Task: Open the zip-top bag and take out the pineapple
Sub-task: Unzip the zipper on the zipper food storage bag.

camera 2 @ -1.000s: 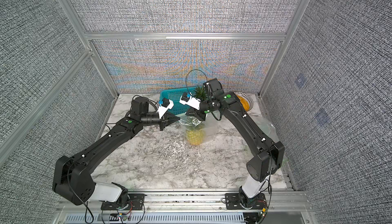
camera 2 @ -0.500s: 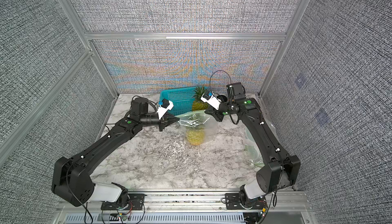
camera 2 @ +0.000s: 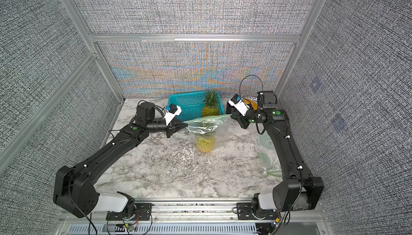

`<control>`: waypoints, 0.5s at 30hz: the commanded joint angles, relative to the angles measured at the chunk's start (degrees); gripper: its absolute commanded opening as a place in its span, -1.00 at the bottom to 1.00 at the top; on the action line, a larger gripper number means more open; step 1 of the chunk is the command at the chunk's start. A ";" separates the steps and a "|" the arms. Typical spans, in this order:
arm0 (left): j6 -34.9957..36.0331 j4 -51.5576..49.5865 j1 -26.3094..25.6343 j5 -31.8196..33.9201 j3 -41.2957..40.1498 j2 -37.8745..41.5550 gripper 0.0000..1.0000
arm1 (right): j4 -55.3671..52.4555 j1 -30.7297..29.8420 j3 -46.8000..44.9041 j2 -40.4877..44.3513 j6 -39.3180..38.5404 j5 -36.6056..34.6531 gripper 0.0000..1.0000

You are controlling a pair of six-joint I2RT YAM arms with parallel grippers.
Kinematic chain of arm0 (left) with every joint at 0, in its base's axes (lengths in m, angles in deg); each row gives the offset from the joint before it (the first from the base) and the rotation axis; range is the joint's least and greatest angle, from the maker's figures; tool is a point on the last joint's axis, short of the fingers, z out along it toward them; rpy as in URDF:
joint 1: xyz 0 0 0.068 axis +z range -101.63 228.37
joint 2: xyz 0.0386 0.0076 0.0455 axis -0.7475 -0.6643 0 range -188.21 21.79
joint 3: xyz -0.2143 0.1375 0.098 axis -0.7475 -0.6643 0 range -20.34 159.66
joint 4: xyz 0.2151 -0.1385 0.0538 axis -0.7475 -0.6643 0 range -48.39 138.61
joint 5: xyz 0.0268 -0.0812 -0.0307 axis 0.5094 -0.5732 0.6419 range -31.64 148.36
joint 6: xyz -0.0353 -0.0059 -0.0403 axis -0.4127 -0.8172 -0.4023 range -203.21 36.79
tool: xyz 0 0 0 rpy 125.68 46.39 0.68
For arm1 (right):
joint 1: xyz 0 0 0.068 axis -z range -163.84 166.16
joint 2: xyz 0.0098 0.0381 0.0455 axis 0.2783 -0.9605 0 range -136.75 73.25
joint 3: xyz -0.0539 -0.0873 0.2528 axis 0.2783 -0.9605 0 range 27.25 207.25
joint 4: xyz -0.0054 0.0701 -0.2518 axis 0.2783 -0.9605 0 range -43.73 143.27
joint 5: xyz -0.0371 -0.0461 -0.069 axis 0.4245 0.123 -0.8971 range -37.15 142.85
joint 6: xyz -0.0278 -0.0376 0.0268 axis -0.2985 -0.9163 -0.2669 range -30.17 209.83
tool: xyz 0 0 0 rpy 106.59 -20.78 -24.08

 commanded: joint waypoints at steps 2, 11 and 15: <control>0.52 -1.36 0.49 0.34 0.03 0.29 -1.00 | 1.49 1.23 -0.90 1.03 0.70 -5.69 -1.00; 0.60 -1.87 0.47 0.12 0.46 0.40 -1.00 | 2.24 1.23 -2.07 1.83 1.32 -5.44 -1.00; 0.79 -2.13 0.53 0.35 0.45 0.72 -1.00 | 2.20 1.45 -2.00 2.33 1.24 -6.93 -1.00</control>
